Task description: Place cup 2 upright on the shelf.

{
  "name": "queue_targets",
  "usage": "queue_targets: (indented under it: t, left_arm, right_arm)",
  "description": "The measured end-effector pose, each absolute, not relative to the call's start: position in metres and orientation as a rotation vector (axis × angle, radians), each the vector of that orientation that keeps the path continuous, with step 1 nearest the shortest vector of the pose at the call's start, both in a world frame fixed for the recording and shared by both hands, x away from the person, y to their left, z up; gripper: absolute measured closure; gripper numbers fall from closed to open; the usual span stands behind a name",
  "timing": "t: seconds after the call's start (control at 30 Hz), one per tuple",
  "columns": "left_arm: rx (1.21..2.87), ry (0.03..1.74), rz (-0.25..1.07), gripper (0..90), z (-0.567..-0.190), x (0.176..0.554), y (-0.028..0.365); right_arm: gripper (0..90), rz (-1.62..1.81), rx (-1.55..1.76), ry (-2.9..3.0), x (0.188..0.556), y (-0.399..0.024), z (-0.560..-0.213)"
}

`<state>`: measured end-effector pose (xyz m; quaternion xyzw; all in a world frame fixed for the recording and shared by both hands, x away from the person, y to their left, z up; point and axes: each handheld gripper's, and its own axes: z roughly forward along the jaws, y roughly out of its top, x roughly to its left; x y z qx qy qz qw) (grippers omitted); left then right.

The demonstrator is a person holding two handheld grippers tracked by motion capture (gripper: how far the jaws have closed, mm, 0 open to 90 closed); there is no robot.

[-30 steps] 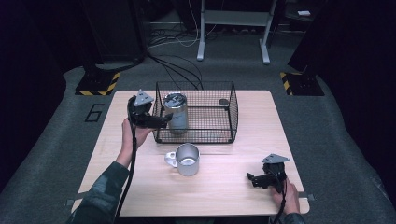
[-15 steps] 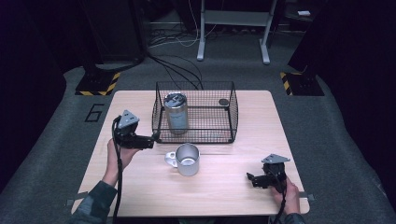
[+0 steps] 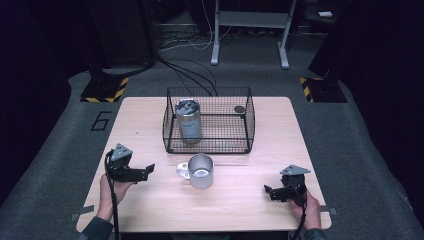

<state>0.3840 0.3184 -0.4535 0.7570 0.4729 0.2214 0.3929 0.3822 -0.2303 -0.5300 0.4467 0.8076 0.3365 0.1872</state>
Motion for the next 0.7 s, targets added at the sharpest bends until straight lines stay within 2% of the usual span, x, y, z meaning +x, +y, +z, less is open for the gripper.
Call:
queue_targets:
  t: [0.37,0.47,0.6,0.7]
  left_arm:
    - [2.060,1.284,0.495,0.0,-0.515,0.400,0.343]
    - [2.082,1.281,0.466,0.0,-0.524,0.403,0.345]
    - [2.048,1.231,0.531,0.0,-0.532,0.404,0.347]
    - [2.083,1.204,0.518,0.0,-0.531,0.405,0.349]
  right_arm:
    - [0.0,0.960,1.243,2.276,0.383,-0.231,-0.530]
    - [0.0,0.952,1.262,2.275,0.382,-0.231,-0.530]
    - [0.0,0.947,1.291,2.237,0.380,-0.229,-0.530]
    - [0.0,0.946,1.299,2.233,0.379,-0.229,-0.530]
